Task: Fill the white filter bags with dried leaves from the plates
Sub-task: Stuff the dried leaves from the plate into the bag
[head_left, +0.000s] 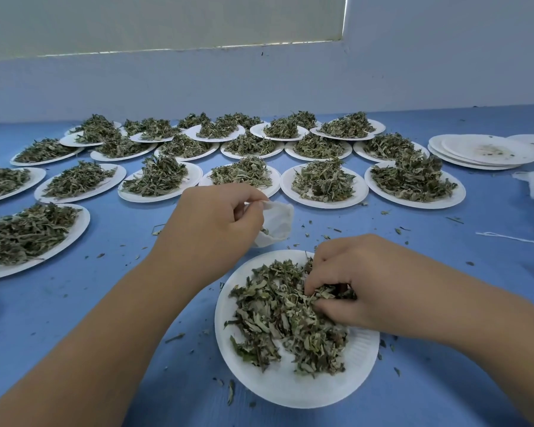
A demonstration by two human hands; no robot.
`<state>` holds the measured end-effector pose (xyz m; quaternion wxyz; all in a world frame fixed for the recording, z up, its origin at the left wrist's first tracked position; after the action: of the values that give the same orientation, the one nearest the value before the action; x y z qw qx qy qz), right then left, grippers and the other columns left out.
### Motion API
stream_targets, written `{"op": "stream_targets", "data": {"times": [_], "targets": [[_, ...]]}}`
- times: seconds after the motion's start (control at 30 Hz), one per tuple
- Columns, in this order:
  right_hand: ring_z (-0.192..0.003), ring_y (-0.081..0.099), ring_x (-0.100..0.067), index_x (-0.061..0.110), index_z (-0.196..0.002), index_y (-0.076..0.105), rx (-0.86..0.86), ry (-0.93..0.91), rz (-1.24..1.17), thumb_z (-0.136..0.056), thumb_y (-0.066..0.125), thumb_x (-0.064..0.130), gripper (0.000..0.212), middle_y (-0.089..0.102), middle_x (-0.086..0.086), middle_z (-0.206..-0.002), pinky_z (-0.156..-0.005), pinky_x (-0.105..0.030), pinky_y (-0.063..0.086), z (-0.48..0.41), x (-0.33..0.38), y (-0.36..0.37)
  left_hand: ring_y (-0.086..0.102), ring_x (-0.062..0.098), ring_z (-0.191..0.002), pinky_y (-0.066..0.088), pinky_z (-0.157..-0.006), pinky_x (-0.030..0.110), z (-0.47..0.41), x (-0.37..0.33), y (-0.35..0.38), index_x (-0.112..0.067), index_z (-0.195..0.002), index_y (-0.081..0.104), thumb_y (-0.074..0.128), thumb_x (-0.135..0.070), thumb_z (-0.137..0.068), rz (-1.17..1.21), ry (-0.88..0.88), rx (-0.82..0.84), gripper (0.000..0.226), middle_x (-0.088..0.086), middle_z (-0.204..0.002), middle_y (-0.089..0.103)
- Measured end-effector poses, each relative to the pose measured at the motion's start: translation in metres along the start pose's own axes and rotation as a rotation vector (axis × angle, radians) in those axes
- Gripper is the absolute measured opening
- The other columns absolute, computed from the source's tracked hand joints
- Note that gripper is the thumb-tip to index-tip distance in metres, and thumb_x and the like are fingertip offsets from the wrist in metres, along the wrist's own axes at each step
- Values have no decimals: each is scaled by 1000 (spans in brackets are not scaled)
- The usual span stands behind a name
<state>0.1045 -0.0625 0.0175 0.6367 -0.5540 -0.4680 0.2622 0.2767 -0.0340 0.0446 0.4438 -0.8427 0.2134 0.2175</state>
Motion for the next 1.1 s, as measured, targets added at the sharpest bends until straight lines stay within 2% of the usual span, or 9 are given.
{"op": "stream_targets", "data": {"times": [0.13,0.27,0.47,0.57,0.67,0.77,0.87,0.97,1.1], "targets": [[-77,50,2,32,-98,71,-11,-4,10,-87,61,35,15,56,18,-92,-64,-15,41,0,1,-1,40,8,-43,32,-45,14,0,-1,0,-24,-89,75,60,-15,-91,0,4,-7,18,-9,-42,41],[-73,49,7,32,-94,71,-28,6,-8,-86,62,34,12,53,20,-87,-61,-11,37,1,-1,-3,41,8,-43,32,-45,13,0,-1,0,-24,-88,75,60,-15,-91,1,1,-5,18,-10,-43,45],[-75,57,-3,36,-89,71,-100,21,-99,-82,63,33,11,58,21,-87,-64,-25,48,4,-5,-12,41,7,-43,32,-44,12,0,-1,-1,-24,-88,75,59,-16,-90,3,5,-7,18,-12,-46,47],[-73,56,-1,33,-89,73,-144,0,-136,-81,68,28,10,60,18,-84,-61,-14,42,6,-7,-17,42,7,-44,33,-45,14,0,-1,-2,-24,-88,75,59,-17,-91,0,9,-10,18,-12,-44,45],[-71,58,0,32,-85,73,-206,-10,-242,-79,72,23,11,63,15,-81,-62,-9,39,7,-9,-23,41,8,-44,33,-46,15,1,0,-1,-23,-88,75,60,-17,-91,7,8,-3,17,-9,-44,44],[-69,60,-7,35,-81,72,-248,-15,-355,-78,75,22,14,65,14,-82,-61,-13,43,6,-12,-26,41,9,-44,32,-45,16,1,-1,-1,-23,-90,75,60,-18,-91,-7,15,13,16,-9,-45,45],[-67,58,-12,33,-79,73,-292,13,-444,-76,74,25,8,66,7,-81,-63,-25,48,4,-15,-26,42,10,-44,33,-45,19,1,-3,0,-25,-90,75,59,-18,-91,-2,25,26,17,-13,-47,48],[-63,54,-12,33,-80,73,-336,56,-526,-76,74,29,6,64,0,-77,-62,-31,47,2,-19,-28,40,11,-42,36,-45,25,2,-5,1,-25,-90,74,59,-19,-92,-6,56,39,16,-10,-45,46],[-56,48,-10,31,-77,74,-406,117,-625,-76,75,27,4,64,-8,-69,-55,-26,42,-3,-17,-28,40,12,-41,33,-44,24,4,-9,2,-25,-93,74,58,-20,-93,-13,90,58,17,-8,-44,46]]}}
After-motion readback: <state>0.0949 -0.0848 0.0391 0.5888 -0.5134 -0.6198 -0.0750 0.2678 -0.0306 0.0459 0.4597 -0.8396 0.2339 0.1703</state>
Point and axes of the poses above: each hand's wrist, its own z-axis away from the middle knuckle, its own y-axis out of the palm, x = y × z, the point moved 5 cm from there along -z, towards the middle knuckle
